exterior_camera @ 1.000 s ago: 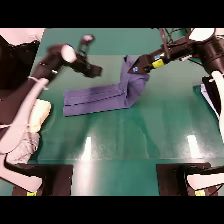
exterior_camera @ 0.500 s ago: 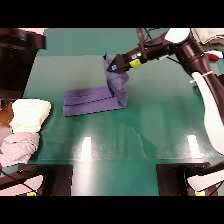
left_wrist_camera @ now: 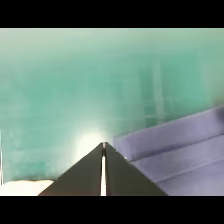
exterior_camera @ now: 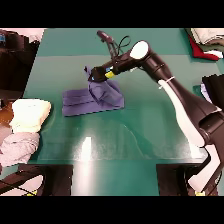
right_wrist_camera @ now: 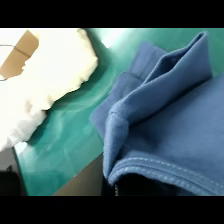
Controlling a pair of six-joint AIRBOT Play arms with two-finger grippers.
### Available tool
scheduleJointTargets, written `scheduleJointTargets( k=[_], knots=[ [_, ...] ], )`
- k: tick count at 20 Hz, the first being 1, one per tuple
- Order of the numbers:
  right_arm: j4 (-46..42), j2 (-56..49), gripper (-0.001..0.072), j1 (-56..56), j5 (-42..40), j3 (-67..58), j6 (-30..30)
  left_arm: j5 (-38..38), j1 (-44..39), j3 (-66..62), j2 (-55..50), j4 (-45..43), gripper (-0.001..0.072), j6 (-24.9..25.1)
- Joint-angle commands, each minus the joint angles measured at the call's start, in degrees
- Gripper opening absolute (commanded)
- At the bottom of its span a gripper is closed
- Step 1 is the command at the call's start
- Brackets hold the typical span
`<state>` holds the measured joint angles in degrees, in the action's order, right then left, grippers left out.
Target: Fold the shirts.
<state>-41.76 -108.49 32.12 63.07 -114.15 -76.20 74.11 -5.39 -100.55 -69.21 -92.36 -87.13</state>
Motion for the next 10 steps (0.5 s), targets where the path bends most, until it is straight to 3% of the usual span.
scheduleJointTargets(
  k=[1, 5, 6, 7, 8, 10],
  knots=[
    [0.1, -4.2, 0.0016, 2.4, -3.0, -1.7, 0.7, 3.2, 0.1, 0.0, 0.2, 0.2, 0.0025, 0.1],
    [0.3, -7.4, 0.0022, 5.2, -7.4, -2.4, 0.9, 4.2, 0.1, 0.0, 0.2, 2.1, 0.0025, 0.1],
    [1.2, -7.5, 0.0138, 6.3, -10.3, -1.7, 3.2, 4.3, 0.1, 0.1, 0.2, 3.1, 0.0025, 0.1],
    [4.2, -7.5, 0.0406, 7.5, -13.2, -1.0, 7.4, 4.4, 0.1, 0.1, 0.2, 3.9, 0.0025, 0.1],
    [8.3, -7.5, 0.058, 8.9, -15.5, -0.9, 11.4, 4.4, 0.1, 0.1, 0.2, 4.1, 0.0025, 0.1],
    [14.9, -7.5, 0.0596, 11.5, -17.7, -2.0, 20.2, 4.5, 0.1, 0.1, 0.2, 4.3, 0.0025, 0.1]
  ],
)
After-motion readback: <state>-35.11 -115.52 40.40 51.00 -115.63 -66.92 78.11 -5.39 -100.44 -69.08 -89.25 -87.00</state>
